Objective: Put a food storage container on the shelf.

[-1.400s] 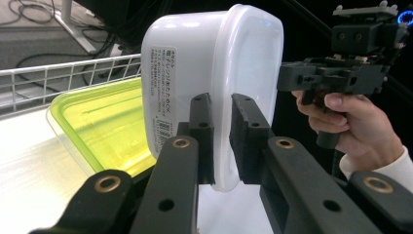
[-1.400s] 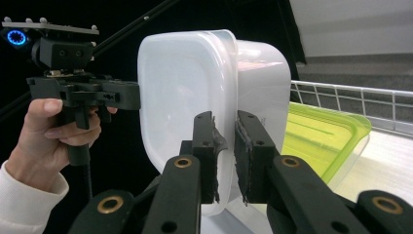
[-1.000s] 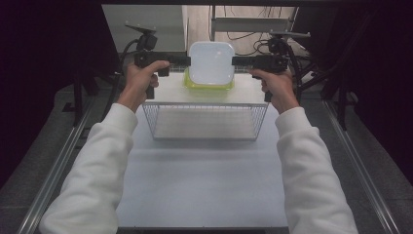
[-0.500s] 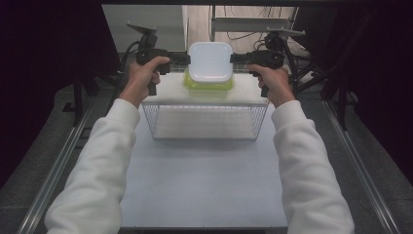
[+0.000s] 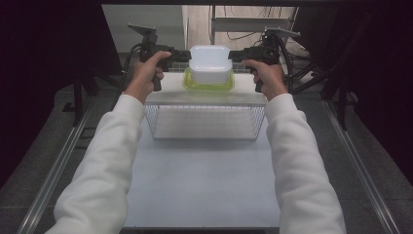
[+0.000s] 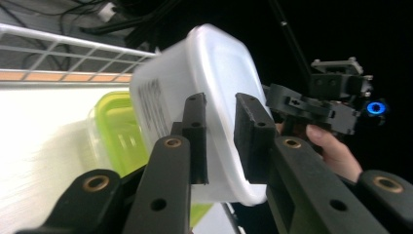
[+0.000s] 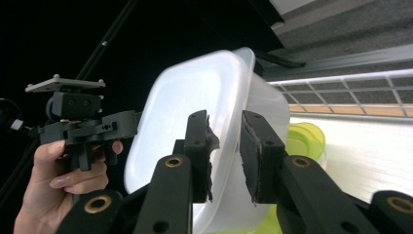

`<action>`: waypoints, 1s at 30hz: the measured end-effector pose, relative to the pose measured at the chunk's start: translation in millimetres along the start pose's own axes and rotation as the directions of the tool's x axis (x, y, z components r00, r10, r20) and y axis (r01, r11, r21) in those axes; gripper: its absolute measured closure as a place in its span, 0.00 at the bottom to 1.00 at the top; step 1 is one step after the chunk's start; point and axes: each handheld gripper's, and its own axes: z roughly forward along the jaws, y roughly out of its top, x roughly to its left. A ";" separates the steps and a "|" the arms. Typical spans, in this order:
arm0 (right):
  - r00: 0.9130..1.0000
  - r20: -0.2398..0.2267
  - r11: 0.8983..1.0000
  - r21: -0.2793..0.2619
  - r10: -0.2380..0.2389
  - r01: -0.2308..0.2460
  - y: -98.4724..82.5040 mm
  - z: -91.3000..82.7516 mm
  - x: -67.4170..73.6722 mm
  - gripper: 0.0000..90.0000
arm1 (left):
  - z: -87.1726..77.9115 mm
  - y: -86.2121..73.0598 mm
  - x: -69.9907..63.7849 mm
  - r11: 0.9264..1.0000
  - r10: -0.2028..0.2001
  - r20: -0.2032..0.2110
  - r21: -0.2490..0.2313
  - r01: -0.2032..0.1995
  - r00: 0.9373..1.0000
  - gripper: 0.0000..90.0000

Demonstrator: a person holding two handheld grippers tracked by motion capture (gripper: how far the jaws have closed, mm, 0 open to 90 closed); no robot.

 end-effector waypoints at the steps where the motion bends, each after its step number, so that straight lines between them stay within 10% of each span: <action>1: 1.000 -0.007 1.000 -0.004 0.008 -0.008 -0.1 0.6 -1.1 0.80 | 0.2 -0.1 1.3 1.000 -0.002 0.009 -0.004 0.002 1.000 0.83; 18: 1.000 -0.001 1.000 -0.007 0.009 -0.009 -1.1 0.5 -1.0 0.80 | -1.1 -2.2 -2.9 0.999 0.041 -0.004 -0.006 -0.041 0.999 0.81; 30: 0.994 0.049 0.994 -0.054 -0.098 0.100 -1.6 -19.7 9.1 0.59 | -19.6 -6.7 -21.0 0.982 0.171 -0.046 -0.068 -0.174 0.984 0.52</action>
